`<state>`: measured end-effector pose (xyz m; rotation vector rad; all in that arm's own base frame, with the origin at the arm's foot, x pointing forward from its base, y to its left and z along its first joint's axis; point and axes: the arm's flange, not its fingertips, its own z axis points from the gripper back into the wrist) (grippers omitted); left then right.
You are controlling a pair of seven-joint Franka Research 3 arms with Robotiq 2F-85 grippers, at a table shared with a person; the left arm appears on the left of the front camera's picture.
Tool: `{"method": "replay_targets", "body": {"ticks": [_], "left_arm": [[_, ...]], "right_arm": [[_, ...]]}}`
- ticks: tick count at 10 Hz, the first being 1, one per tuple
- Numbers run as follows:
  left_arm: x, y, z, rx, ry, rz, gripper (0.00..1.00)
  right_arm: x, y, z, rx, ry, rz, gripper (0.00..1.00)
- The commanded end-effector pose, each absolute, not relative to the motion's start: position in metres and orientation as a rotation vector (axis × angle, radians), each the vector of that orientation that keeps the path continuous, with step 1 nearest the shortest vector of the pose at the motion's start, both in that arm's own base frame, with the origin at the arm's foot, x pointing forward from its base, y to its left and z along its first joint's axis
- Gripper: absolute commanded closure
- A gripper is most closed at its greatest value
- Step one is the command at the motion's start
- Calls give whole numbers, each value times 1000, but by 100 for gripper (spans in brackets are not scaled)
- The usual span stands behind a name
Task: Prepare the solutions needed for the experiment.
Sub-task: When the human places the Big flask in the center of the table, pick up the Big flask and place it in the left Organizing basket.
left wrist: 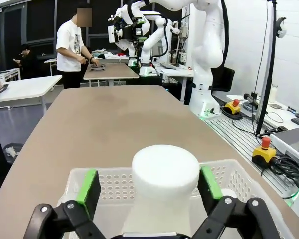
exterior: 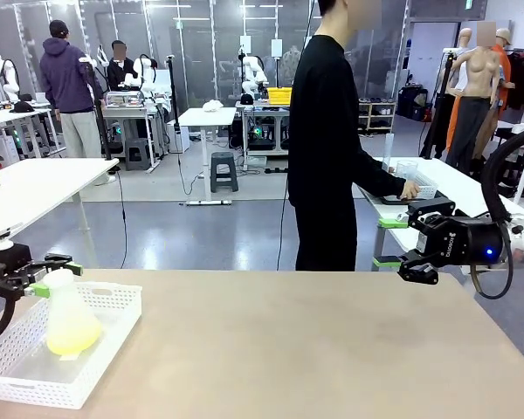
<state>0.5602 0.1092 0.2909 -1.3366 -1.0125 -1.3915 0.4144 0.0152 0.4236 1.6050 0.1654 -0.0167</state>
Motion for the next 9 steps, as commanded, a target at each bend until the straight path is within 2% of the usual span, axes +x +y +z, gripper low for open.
{"method": "replay_targets", "body": {"ticks": [1,2,3,9], "left_arm": [[574,115,291,-1334,-1022,-1313,0],[584,118,286,-1367,-1000,-1208,0],[562,113,291,-1335,-1010,-1367,0],[562,113,291,-1335,-1010,-1367,0]], "right_arm": [[414,16,425,1614,165,-11,35],[414,16,425,1614,165,-11,35],[414,16,425,1614,165,-11,35],[414,16,425,1614,165,-11,35]]}}
